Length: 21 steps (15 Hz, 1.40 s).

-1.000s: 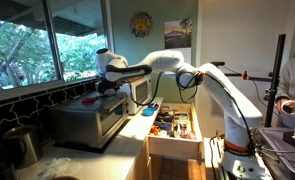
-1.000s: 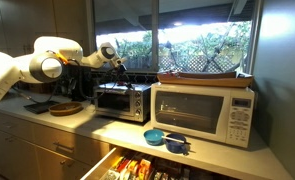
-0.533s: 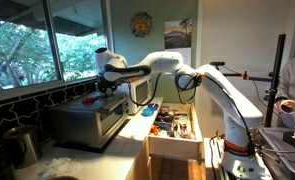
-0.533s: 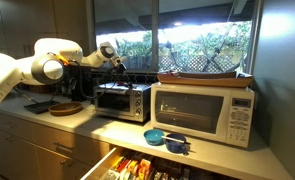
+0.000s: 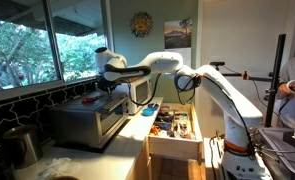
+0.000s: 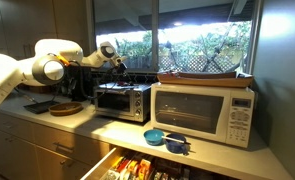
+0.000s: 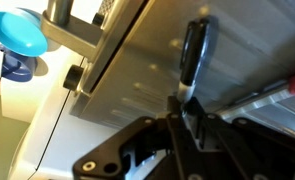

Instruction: Shift the pen to the black tray

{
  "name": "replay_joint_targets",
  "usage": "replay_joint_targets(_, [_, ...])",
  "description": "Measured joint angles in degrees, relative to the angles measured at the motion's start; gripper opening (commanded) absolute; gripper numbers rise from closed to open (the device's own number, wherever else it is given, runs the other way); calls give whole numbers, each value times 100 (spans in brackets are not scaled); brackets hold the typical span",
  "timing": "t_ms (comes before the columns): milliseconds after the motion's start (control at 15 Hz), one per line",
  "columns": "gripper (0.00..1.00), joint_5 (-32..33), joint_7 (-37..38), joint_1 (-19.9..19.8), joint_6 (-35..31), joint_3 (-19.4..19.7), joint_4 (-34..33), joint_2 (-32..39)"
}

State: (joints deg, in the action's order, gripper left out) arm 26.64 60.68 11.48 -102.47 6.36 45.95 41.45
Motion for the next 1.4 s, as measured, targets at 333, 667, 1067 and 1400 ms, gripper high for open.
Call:
replay_joint_targets(333, [4, 6, -188, 54, -385, -118, -20, -495])
replay_joint_targets(667, [4, -505, -912, 57, -904, -739, 132, -1275])
replay_joint_targets(1067, [4, -1361, -1875, 77, -937, -1535, 475, -1871])
replay_joint_targets(1400, [14, -1523, -2225, 407, -309, -2085, 553, -1833])
